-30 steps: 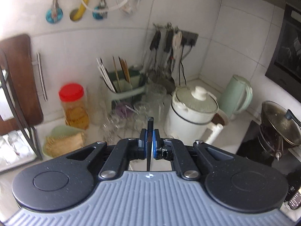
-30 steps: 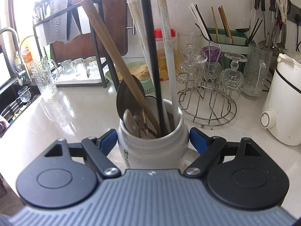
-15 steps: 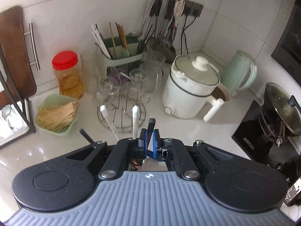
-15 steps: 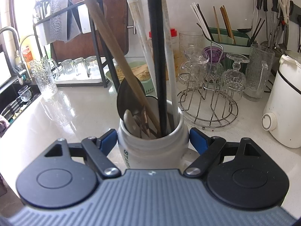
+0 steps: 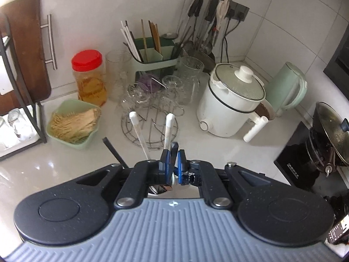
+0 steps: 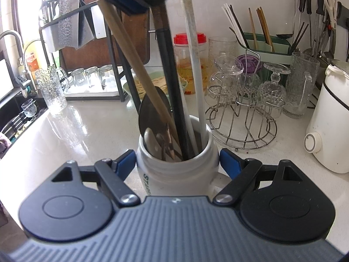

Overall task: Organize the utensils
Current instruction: 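Open the left tool to release the black chopstick, then lower the white jar onto the counter and open the right tool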

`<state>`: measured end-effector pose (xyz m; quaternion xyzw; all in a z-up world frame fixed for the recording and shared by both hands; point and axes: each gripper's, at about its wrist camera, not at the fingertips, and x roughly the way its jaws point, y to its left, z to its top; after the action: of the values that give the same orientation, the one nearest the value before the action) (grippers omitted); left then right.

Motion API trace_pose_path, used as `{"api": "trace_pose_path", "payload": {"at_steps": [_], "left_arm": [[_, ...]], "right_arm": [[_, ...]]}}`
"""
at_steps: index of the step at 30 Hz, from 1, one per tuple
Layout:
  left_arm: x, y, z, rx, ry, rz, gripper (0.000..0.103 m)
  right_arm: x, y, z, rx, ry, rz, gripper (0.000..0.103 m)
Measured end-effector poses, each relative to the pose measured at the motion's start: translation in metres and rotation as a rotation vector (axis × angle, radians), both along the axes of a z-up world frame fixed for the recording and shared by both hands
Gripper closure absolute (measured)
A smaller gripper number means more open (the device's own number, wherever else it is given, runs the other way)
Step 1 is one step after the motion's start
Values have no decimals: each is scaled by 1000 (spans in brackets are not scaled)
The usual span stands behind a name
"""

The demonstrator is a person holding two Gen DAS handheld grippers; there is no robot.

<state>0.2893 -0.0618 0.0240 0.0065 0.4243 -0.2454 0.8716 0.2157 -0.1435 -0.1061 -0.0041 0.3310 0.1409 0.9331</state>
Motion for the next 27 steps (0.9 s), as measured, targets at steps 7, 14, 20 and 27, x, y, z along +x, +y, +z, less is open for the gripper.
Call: {"api": "trace_pose_path", "payload": {"at_steps": [7, 14, 20, 27], "left_arm": [[-17, 13, 19, -4, -64, 97, 40], [-49, 39, 32, 5, -112, 215, 27], [-74, 71, 28, -26, -127, 338, 12], [-92, 93, 18, 6, -124, 444, 7]], "right_arm": [[7, 2, 1, -1, 10, 7, 17], [9, -7, 5, 50, 32, 2, 19], [4, -11, 8, 42, 36, 16, 17], [-6, -18, 21, 51, 60, 34, 0]]}}
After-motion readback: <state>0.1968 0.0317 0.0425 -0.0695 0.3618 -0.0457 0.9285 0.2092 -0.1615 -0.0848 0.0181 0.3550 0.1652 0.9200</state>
